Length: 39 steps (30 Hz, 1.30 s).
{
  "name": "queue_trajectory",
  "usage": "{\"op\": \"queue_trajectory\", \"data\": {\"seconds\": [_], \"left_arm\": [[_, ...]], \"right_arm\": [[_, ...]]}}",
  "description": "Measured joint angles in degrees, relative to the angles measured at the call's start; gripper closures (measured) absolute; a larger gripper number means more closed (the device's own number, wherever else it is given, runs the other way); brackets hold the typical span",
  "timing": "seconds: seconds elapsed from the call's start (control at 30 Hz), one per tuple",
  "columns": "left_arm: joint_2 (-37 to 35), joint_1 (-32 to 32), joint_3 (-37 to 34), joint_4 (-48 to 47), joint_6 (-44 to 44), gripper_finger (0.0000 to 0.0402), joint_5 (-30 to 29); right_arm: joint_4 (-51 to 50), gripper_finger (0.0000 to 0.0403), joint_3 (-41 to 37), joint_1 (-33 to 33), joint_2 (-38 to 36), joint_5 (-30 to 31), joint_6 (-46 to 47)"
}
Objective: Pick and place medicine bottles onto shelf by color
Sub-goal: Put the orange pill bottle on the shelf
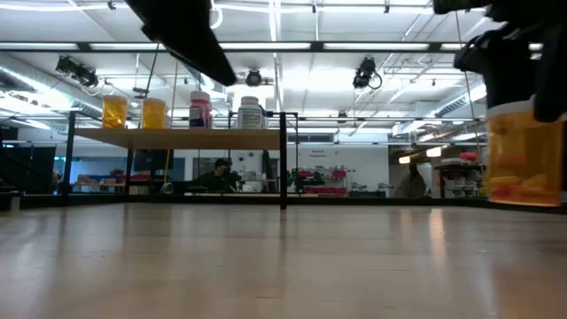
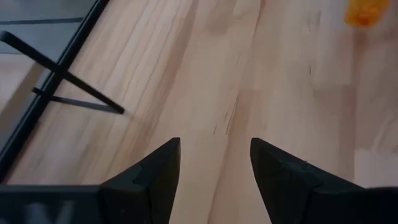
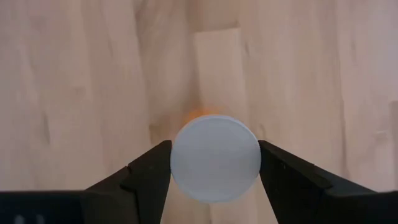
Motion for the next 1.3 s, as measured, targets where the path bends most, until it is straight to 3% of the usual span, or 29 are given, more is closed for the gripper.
{"op": "queue_trajectory", "data": {"seconds": [0.37,0.83,1.0,1.3], "left_arm": [[-7.27,-3.59,0.00,-5.50,4.42,0.0209,-0.03],[-8.00,-3.59,0.04,-6.08,8.59,0.0229,-0.44],[-7.97,-3.59,2.87,-9.49,10.41,0.0239,-1.22],[-10.35,-5.87,12.27,-27.12,5.36,0.0271,-7.31]], "right_arm": [[6.86,0.0168,0.55,-10.90,0.01,-0.35,-13.24],[9.36,0.0168,13.39,-23.10,1.87,-0.35,-31.50],[8.37,0.0168,17.71,-25.85,7.59,-0.68,-35.92],[5.51,0.0168,30.09,-29.59,20.43,-3.23,-42.66]]}}
